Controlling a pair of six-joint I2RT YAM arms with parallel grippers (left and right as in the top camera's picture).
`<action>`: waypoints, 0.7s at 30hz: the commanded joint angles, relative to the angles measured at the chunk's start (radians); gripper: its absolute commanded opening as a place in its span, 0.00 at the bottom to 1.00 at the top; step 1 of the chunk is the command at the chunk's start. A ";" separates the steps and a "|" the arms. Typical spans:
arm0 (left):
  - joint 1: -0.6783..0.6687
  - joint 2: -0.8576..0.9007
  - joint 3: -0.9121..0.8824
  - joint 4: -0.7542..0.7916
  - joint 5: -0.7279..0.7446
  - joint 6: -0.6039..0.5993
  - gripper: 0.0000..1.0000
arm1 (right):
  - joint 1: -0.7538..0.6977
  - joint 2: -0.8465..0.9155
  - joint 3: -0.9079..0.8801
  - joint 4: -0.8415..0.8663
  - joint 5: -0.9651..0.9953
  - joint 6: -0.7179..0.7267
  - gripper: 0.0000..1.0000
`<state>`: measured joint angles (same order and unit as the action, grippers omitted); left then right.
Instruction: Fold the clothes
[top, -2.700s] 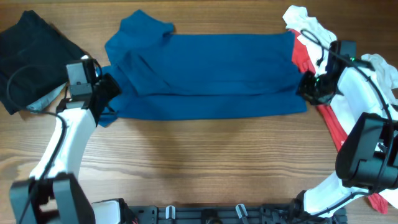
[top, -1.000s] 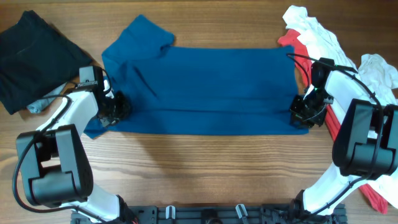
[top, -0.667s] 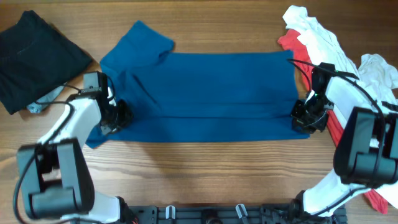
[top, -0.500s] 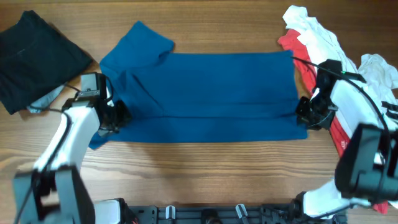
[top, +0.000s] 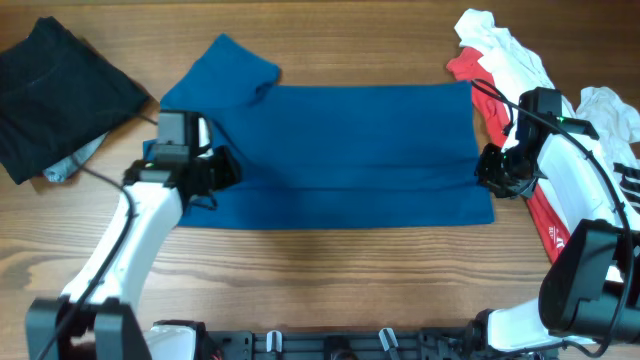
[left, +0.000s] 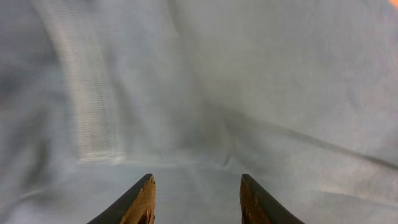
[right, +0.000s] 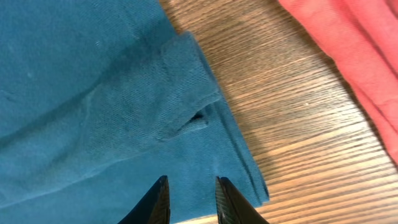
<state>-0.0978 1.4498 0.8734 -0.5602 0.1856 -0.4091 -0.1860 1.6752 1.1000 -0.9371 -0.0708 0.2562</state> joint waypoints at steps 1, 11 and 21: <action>-0.068 0.087 -0.006 0.026 0.019 -0.119 0.35 | -0.003 -0.010 -0.003 0.002 -0.024 -0.019 0.25; -0.130 0.240 -0.006 0.103 0.015 -0.318 0.27 | -0.003 -0.010 -0.003 -0.002 -0.024 -0.019 0.25; -0.130 0.244 -0.005 0.184 0.008 -0.317 0.04 | -0.003 -0.010 -0.003 -0.006 -0.024 -0.020 0.25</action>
<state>-0.2237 1.6871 0.8730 -0.3840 0.1913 -0.7162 -0.1860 1.6752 1.1000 -0.9421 -0.0788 0.2558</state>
